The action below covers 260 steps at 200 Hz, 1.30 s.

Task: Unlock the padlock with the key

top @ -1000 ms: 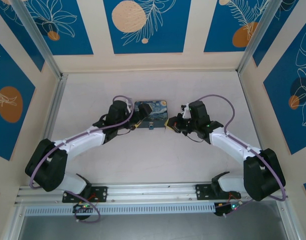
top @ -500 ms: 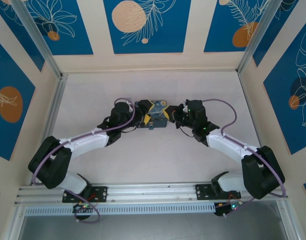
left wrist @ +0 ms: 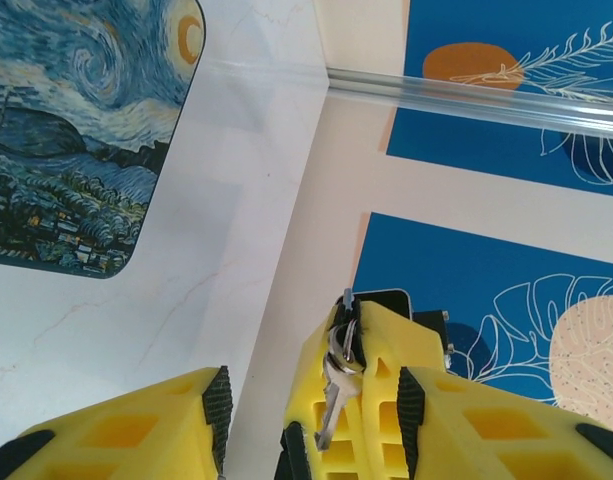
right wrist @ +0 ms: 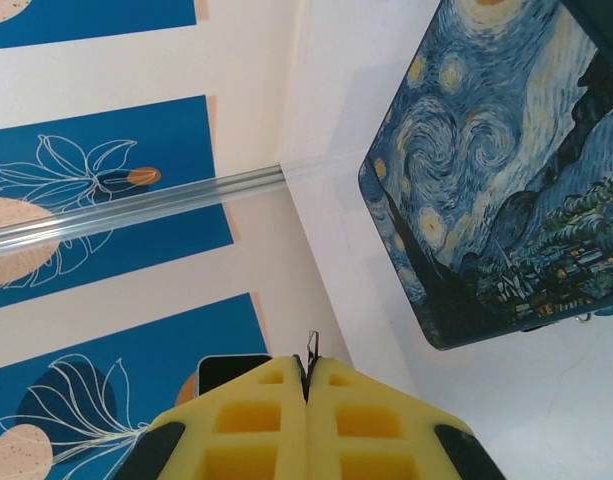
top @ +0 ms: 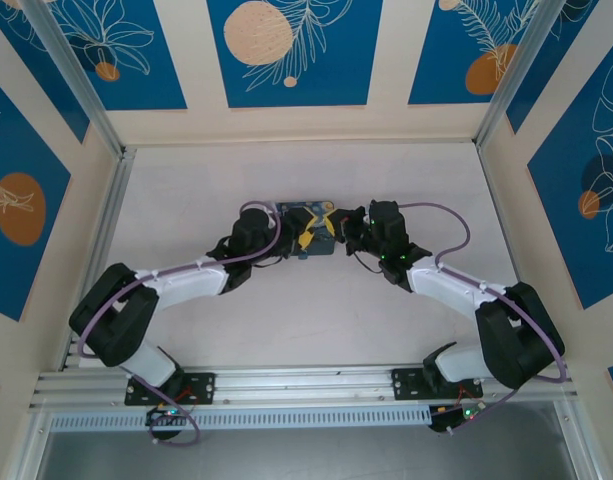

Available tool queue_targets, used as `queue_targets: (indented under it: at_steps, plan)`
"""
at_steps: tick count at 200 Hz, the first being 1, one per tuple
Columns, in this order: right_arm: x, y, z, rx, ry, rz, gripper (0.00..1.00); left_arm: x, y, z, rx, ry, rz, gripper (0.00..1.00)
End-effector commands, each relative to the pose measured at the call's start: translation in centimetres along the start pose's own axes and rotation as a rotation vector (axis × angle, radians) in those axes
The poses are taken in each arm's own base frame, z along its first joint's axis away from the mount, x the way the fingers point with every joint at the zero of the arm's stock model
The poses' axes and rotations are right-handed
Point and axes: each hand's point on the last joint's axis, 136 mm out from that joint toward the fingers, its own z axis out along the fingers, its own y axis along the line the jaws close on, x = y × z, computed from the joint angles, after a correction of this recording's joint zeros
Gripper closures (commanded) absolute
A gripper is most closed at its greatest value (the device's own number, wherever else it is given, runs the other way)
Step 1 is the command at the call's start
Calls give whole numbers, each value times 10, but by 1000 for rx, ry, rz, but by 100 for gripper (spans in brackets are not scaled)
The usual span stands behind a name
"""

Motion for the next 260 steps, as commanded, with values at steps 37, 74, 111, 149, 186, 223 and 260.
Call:
queue_targets:
  at_steps: [37, 74, 111, 149, 186, 223, 260]
  plan:
    - [-5, 4, 1, -29, -31, 14, 100, 11, -22, 10, 66, 23, -6, 59]
    - [-6, 0, 1, -27, -34, 20, 100, 9, -22, 10, 64, 14, -1, 64]
    - [-7, -5, 0, -22, -35, 27, 100, 8, -21, 10, 57, 4, 3, 71]
    - [-8, -5, -1, -25, -40, 30, 100, 7, -20, 9, 54, -3, 4, 77]
    - [-8, -6, -1, -23, -40, 31, 100, 6, -19, 9, 50, -6, 7, 85]
    - [-8, -6, -1, -24, -40, 29, 100, 6, -20, 8, 47, -12, 14, 100]
    - [-16, -8, -13, -21, -70, 11, 55, 2, -16, 3, 18, -29, 103, 100]
